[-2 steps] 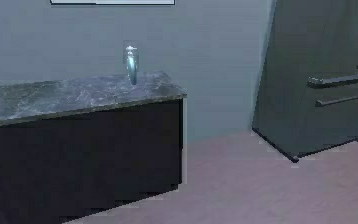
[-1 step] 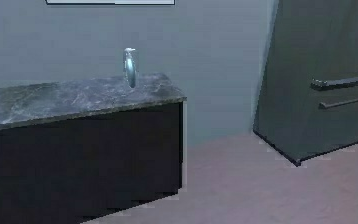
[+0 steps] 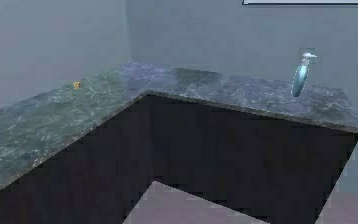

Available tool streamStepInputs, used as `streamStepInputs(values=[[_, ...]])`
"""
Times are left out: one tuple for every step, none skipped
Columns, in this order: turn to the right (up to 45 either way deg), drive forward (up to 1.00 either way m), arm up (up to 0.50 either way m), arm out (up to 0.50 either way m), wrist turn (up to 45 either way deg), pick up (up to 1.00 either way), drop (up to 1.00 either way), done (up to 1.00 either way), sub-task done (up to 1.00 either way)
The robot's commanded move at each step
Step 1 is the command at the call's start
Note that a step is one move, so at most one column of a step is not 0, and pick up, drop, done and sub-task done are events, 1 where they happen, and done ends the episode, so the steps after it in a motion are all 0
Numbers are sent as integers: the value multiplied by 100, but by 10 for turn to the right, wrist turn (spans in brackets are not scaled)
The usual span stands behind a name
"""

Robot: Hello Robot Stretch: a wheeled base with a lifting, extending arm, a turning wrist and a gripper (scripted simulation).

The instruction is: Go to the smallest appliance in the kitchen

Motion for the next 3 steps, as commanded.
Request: streamStepInputs(values=[[-150, 0, 0, 0, 0, 0, 0, 0, 0], [0, 30, 0, 0, 0, 0, 0, 0, 0], [-450, 0, 0, 0, 0, 0, 0, 0, 0]])
